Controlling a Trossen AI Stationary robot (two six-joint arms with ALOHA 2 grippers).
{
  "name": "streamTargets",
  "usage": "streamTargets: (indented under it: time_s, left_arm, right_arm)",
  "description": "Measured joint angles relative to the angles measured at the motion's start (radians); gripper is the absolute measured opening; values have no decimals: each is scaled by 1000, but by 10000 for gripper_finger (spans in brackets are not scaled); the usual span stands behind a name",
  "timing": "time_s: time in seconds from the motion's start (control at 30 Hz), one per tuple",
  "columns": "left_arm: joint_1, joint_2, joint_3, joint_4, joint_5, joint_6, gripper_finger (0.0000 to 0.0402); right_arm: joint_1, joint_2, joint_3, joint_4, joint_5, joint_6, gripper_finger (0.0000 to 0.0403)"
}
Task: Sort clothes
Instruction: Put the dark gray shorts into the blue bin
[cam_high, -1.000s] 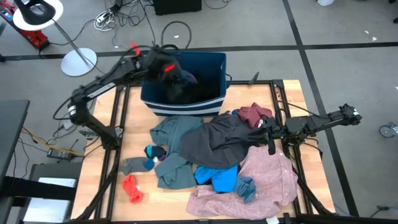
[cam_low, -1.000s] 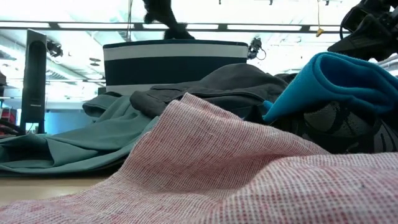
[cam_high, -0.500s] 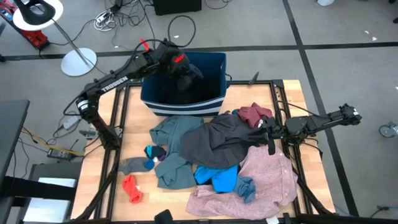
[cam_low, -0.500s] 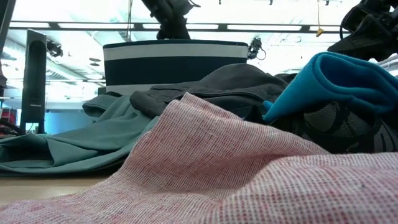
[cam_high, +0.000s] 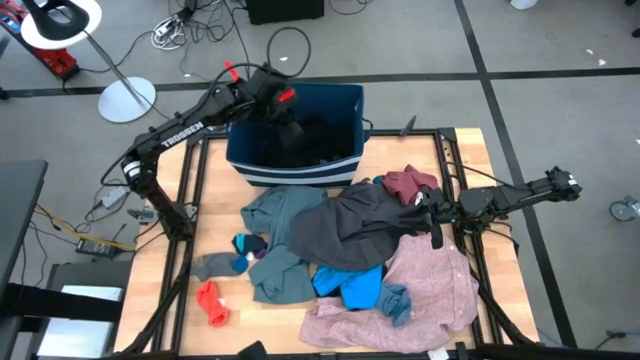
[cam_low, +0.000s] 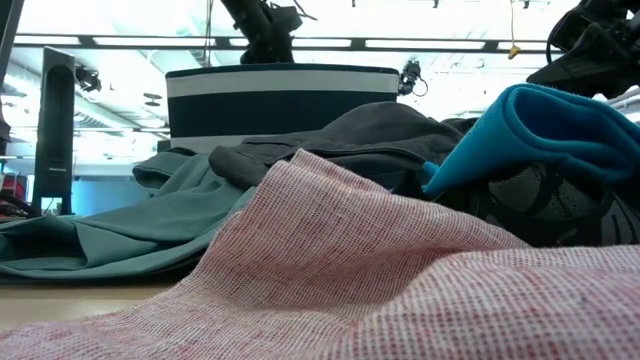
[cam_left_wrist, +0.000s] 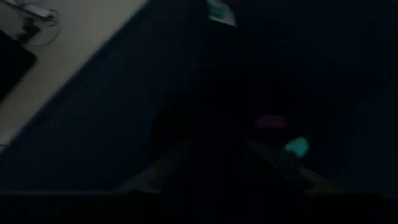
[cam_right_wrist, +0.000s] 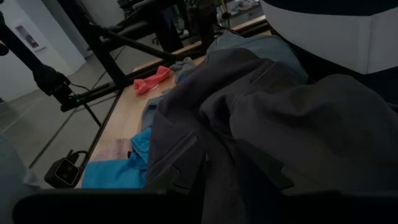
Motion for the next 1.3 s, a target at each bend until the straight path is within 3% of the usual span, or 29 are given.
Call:
streamTargets:
  time_s: [0.17, 0.27, 0.6, 0.77, 0.93, 1.13, 1.3]
  left_arm:
    - [-46, -77, 0, -29, 137, -33, 163]
    - [-101, -142, 0, -41, 154, -69, 163]
    - [-392, -289, -33, -104, -64, -282, 163]
    - [-553, -296, -180, -64, -152, -416, 163]
    - [-682, -295, -408, 129, -158, -561, 163]
    - [-768, -294, -628, 331, -134, -730, 163]
    - [-800, -294, -710, 369, -133, -812, 163]
  right_arm:
    - [0, 0, 0, 0, 0, 0, 89]
    - [0, 0, 0, 0, 0, 0, 89]
    - [0, 0, 0, 0, 0, 0, 89]
    - [0, 0, 0, 0, 0, 0, 89]
    - [0, 0, 0, 0, 0, 0, 89]
    - [0, 0, 0, 0, 0, 0, 89]
    - [0, 0, 0, 0, 0, 0, 89]
